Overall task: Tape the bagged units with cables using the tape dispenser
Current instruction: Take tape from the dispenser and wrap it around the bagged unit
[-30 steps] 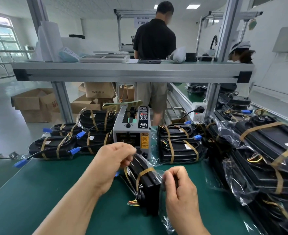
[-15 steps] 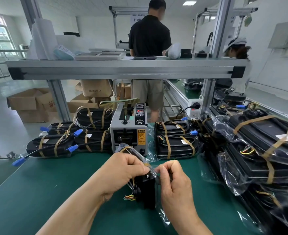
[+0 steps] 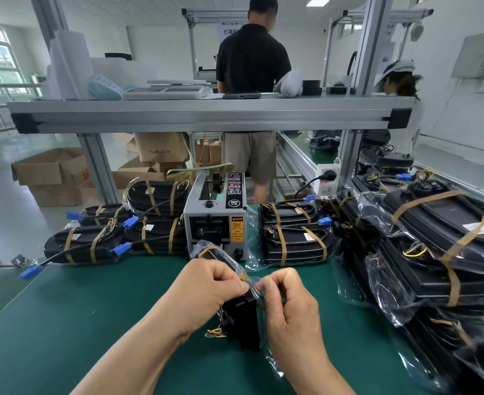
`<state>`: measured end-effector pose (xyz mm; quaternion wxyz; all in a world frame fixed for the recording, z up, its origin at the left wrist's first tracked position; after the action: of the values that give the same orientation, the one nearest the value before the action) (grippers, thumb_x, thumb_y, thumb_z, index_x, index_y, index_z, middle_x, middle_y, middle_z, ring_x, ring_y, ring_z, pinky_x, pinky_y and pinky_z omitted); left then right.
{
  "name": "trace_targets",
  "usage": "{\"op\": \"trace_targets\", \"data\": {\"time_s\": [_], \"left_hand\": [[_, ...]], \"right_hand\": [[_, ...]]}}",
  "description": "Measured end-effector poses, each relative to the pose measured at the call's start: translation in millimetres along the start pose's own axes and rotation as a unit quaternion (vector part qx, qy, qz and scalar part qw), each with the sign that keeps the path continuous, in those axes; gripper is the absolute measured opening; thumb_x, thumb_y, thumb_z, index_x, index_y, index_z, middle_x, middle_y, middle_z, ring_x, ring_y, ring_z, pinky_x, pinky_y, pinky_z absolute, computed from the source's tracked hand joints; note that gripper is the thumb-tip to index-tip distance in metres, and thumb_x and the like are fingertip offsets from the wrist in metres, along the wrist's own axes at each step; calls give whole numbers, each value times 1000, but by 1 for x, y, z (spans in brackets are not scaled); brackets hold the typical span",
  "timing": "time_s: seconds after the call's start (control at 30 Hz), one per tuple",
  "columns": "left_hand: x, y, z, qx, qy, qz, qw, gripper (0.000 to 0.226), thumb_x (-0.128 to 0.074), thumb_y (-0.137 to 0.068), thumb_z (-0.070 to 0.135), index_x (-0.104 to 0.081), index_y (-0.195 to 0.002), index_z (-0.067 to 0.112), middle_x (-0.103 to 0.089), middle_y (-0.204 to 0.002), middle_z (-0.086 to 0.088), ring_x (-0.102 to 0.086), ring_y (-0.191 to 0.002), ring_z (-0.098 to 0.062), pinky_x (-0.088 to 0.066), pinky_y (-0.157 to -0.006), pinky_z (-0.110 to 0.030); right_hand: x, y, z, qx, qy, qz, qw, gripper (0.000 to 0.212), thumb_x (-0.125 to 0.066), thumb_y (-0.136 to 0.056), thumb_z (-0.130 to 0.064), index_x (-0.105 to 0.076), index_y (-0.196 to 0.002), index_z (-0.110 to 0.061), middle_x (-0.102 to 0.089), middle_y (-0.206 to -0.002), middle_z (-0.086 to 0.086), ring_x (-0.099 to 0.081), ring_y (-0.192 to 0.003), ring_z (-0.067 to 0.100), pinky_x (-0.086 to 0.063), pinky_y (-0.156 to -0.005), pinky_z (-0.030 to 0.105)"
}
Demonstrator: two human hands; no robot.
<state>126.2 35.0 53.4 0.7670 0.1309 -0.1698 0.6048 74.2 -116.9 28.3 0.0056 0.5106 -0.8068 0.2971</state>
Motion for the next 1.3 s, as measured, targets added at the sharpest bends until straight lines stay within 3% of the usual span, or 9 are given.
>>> {"op": "trace_targets", "data": {"time_s": [0.1,0.3,0.4,0.57,0.7,0.87,1.03,1.2,1.3], "left_hand": [[0,2,-1,-6,-6,10,1000,27,-79,-79,22,-66,-55,22,-67,-66,-4,-67,-70,-17,-55,-76,-28],[-2,1,-8,-17,-9,18,1000,21,-78,-79,26,-66,-65,17,-51,-58,4,-44,-57,-11,-42,-61,-28],[-4,3,-11,-32,-12,26,999,17,-76,-79,31,-65,-69,24,-40,-52,10,-34,-49,-9,-35,-51,-24],[-6,7,-16,-43,-1,58,997,36,-72,-58,61,-57,-79,36,-38,-51,14,-33,-47,-3,-33,-44,-16],[0,-1,-21,-42,1,91,995,16,-75,-79,40,-60,-77,36,-45,-49,12,-38,-43,-3,-36,-49,-23],[-3,-3,-19,-76,-18,78,994,11,-69,-86,38,-61,-80,35,-43,-50,12,-38,-45,-2,-37,-48,-19],[-5,-10,-11,-104,-9,-60,993,18,-80,-74,36,-64,-83,31,-38,-55,11,-34,-52,-6,-35,-51,-16],[10,-18,-18,-61,1,-14,998,37,-94,-60,32,-63,-75,19,-44,-55,10,-37,-52,-8,-35,-54,-22],[8,-14,-25,-50,33,2,998,45,-91,-51,43,-64,-77,18,-51,-58,11,-43,-55,-7,-40,-56,-23]], "right_hand": [[0,0,0,0,1,-1,1000,20,-56,-99,-16,-56,-79,-22,-62,-75,-13,-55,-62,9,-38,-53,16],[-1,1,-2,-4,3,-5,1000,20,-56,-98,-17,-56,-79,-22,-62,-74,-16,-56,-64,8,-38,-54,14],[0,1,-1,-5,6,-4,1000,20,-56,-98,-16,-56,-79,-23,-63,-77,-15,-57,-65,10,-40,-55,16],[0,1,-1,-9,5,-7,1000,18,-57,-98,-16,-58,-81,-20,-64,-78,-12,-60,-69,12,-45,-58,23],[-1,1,-2,-8,-1,-8,1000,19,-56,-98,-16,-58,-80,-21,-65,-77,-11,-60,-69,12,-45,-58,22],[0,0,2,-21,0,-11,1000,19,-56,-99,-16,-59,-81,-21,-66,-80,-17,-61,-69,10,-46,-59,22],[3,-1,5,-28,1,-14,1000,19,-55,-99,-16,-59,-82,-21,-66,-80,-19,-63,-72,9,-48,-63,25],[5,-1,6,-33,-2,-22,999,19,-55,-98,-21,-60,-80,-23,-66,-75,-11,-61,-68,11,-48,-62,29],[6,-11,0,-32,13,-49,998,19,-59,-95,-28,-59,-75,-27,-63,-71,-11,-55,-63,8,-42,-58,20]]}}
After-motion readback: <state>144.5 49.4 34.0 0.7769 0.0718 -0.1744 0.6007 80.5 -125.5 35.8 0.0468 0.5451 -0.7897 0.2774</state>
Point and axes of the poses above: each hand's wrist, its own y-axis away from the middle knuckle, its own x-axis out of the back of the hand, z = x × y, the point moved 8 cm from there along -y, towards the middle knuckle
